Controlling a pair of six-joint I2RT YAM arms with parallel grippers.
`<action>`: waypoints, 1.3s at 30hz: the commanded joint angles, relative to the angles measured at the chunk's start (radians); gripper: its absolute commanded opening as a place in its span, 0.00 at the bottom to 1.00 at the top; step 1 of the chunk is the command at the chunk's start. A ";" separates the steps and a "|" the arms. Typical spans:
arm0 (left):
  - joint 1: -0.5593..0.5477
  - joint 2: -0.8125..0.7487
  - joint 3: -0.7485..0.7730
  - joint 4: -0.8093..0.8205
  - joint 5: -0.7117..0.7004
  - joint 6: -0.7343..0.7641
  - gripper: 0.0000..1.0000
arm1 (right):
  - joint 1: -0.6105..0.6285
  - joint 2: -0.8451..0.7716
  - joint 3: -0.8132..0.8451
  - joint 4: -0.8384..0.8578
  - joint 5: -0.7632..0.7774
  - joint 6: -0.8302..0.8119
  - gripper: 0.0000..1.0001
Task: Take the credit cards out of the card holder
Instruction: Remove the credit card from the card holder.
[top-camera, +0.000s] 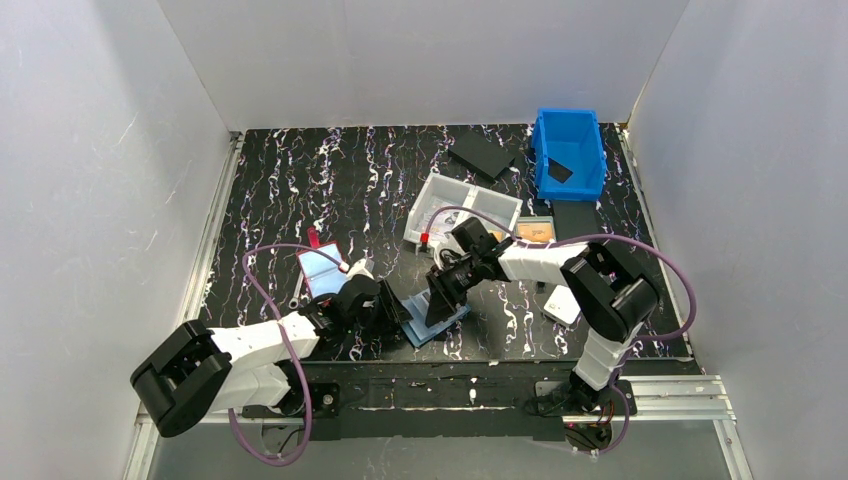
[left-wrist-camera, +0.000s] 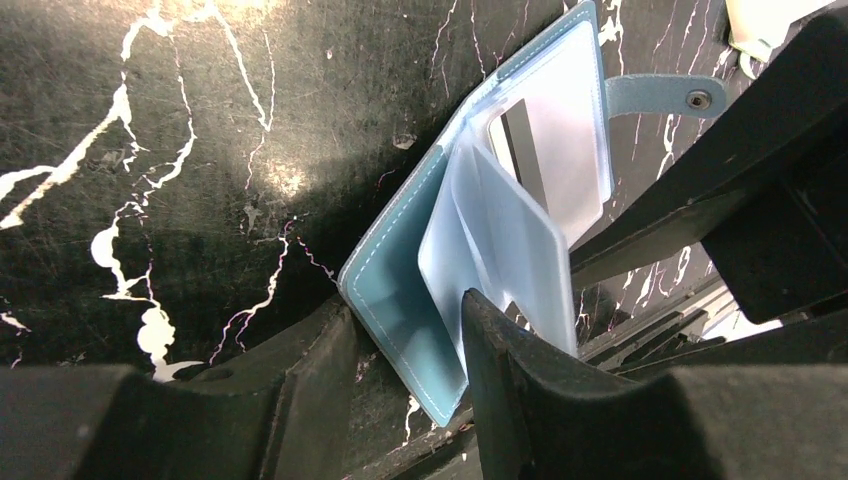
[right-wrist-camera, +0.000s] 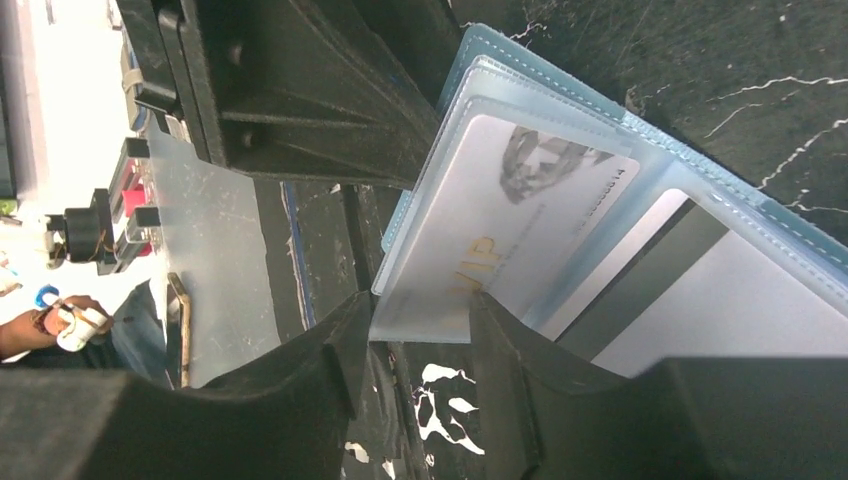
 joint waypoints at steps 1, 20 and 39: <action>0.016 -0.006 -0.028 -0.027 -0.007 0.000 0.40 | 0.018 0.027 0.040 -0.032 -0.040 -0.040 0.51; 0.115 -0.050 -0.028 -0.097 0.077 0.076 0.39 | -0.024 0.044 0.054 -0.066 0.078 -0.067 0.51; 0.107 -0.217 -0.010 -0.030 0.264 -0.005 0.43 | -0.024 0.091 0.059 -0.075 0.154 -0.059 0.22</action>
